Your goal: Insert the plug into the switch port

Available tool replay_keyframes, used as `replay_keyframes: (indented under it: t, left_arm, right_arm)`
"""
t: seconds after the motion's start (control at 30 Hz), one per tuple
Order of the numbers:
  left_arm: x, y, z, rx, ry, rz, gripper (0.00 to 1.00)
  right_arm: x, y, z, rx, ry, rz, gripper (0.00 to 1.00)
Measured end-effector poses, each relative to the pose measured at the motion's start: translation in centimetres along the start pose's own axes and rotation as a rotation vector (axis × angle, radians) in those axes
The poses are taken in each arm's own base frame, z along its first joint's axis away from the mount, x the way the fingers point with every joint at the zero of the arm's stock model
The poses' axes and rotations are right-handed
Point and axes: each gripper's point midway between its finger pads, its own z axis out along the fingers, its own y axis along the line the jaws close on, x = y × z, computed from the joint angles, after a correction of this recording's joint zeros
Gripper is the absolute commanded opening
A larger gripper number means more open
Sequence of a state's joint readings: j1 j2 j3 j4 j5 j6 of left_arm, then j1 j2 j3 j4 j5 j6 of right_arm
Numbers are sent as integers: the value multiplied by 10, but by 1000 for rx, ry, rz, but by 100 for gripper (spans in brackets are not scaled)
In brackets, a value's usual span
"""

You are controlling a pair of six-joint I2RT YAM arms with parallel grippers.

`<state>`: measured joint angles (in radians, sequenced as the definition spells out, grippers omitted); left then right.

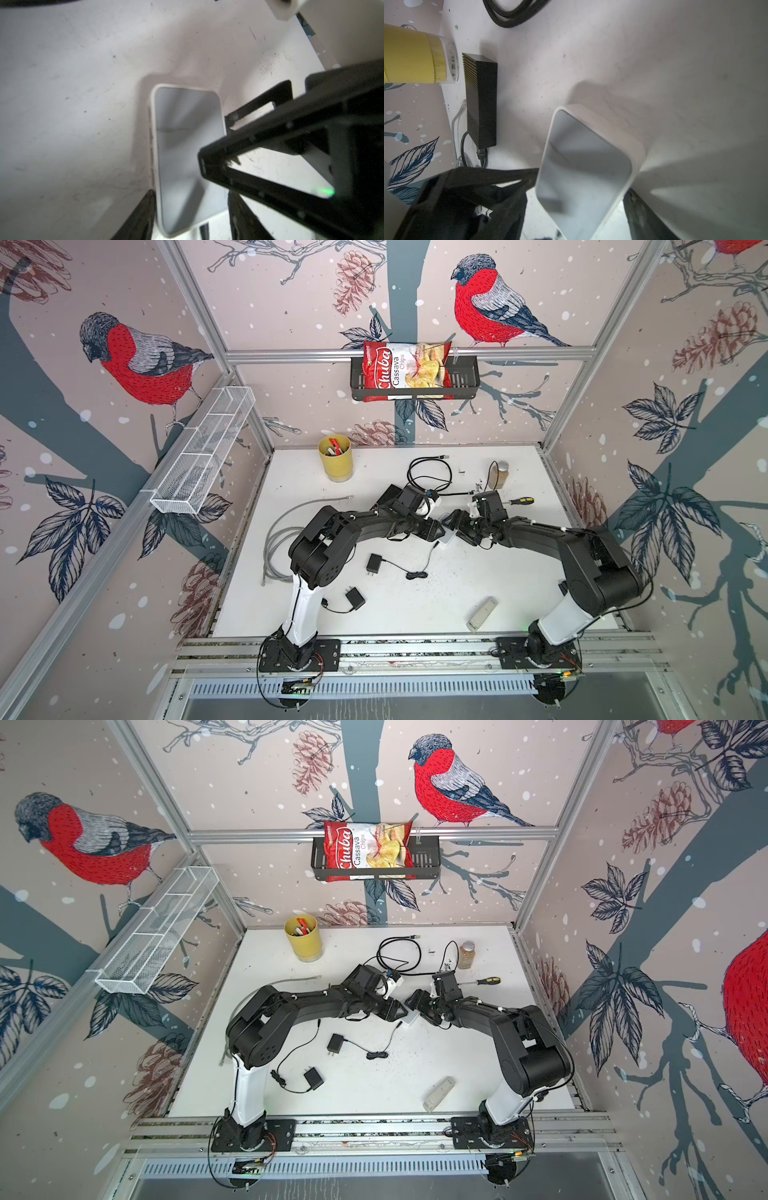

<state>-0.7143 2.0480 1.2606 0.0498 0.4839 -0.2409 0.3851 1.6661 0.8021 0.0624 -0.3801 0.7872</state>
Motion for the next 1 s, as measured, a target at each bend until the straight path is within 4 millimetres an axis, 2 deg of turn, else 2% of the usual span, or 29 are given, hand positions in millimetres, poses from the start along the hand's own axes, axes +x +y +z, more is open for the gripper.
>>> replay_keyframes:
  t: [0.27,0.5,0.67,0.83,0.9,1.0]
  left_arm:
    - [6,-24,13,61,27,-38,55]
    - [-7,-21,25,43,13,-87,56]
    - [-13,-30,28,60,3,-84,55]
    - [-12,-40,9,85,-32,-49,54]
    - [-21,-41,-8,84,-78,-27,54]
    - [-37,-31,-32,49,-146,-4,54]
  right_arm:
    - [-38,12,20,-15,-41,-10,74]
    - [-56,12,37,-24,-51,-33,73]
    - [-66,14,41,-43,-82,-67,73]
    - [-57,19,33,-85,-26,-60,73]
    - [-56,21,24,-92,-12,-57,73]
    - [-61,23,11,-82,-19,-76,74]
